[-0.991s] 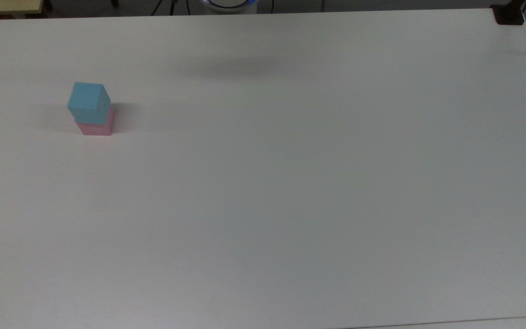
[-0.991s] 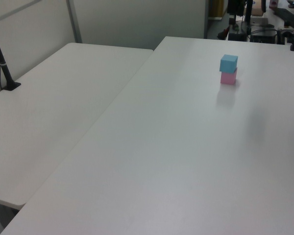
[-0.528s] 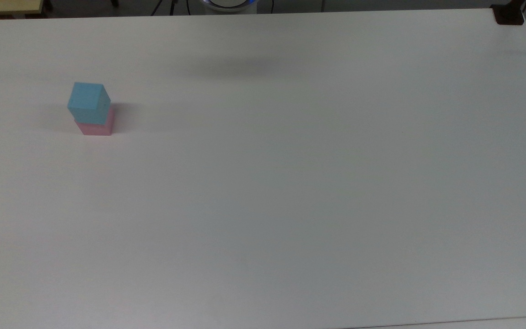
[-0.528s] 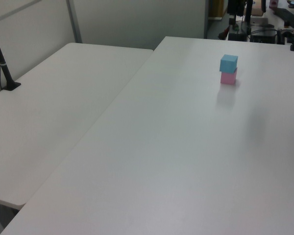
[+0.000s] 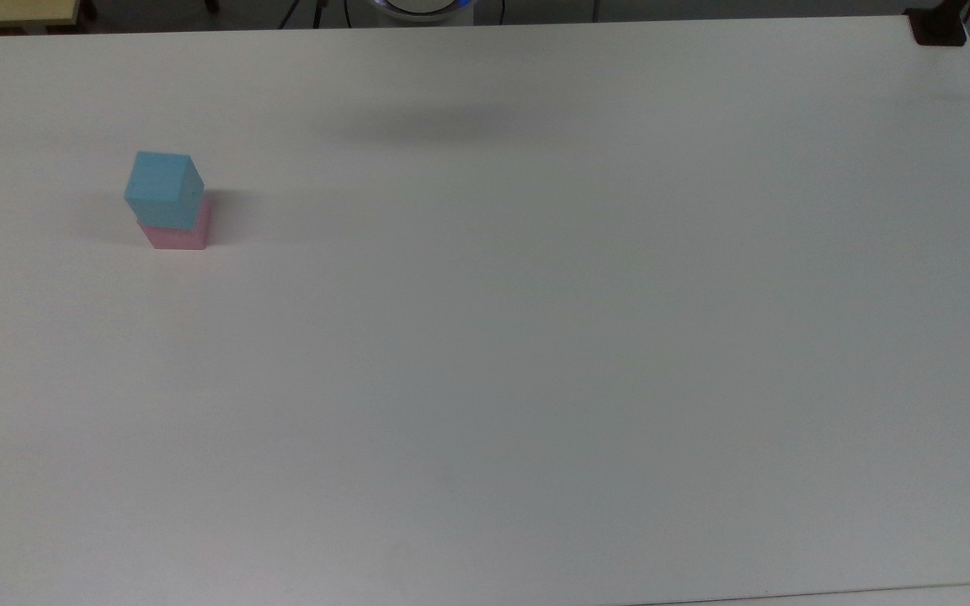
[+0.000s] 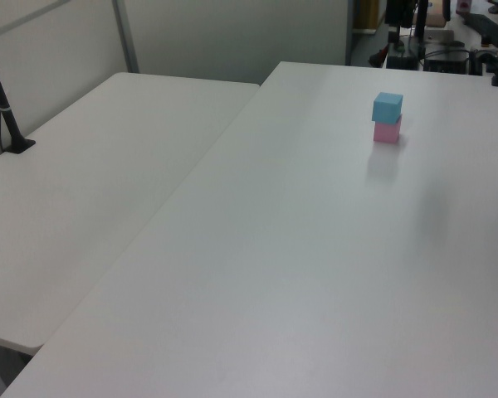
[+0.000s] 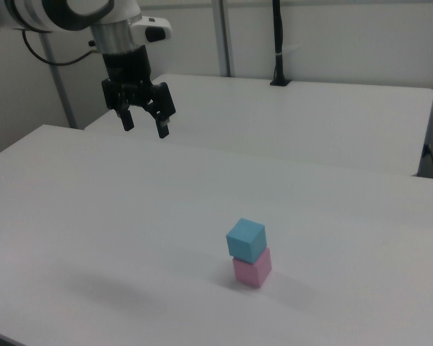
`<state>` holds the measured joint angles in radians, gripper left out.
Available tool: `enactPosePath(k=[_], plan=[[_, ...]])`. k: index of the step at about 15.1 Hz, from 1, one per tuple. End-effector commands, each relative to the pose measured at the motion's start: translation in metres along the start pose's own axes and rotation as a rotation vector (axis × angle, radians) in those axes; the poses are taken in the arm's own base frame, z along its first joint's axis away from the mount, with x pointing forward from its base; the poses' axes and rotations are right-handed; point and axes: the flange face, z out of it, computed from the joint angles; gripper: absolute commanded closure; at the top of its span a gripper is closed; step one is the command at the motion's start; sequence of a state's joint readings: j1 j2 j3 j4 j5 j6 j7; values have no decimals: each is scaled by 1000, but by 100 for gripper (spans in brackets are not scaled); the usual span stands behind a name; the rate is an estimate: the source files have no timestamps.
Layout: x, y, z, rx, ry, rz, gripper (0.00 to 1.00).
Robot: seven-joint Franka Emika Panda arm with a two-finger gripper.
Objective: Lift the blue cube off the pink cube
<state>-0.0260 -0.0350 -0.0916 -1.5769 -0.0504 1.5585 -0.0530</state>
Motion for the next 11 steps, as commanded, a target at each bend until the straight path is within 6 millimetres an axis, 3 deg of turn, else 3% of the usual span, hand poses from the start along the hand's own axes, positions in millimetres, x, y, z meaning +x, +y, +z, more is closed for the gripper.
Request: enactPosePath(k=[1, 4, 7, 11], plan=[[-3, 25, 4, -15, 1, -59, 0], [-7, 51, 16, -70, -42, -113, 0], [0, 87, 45, -90, -77, -142, 0], [4, 115, 108, -86, -45, -97, 0]])
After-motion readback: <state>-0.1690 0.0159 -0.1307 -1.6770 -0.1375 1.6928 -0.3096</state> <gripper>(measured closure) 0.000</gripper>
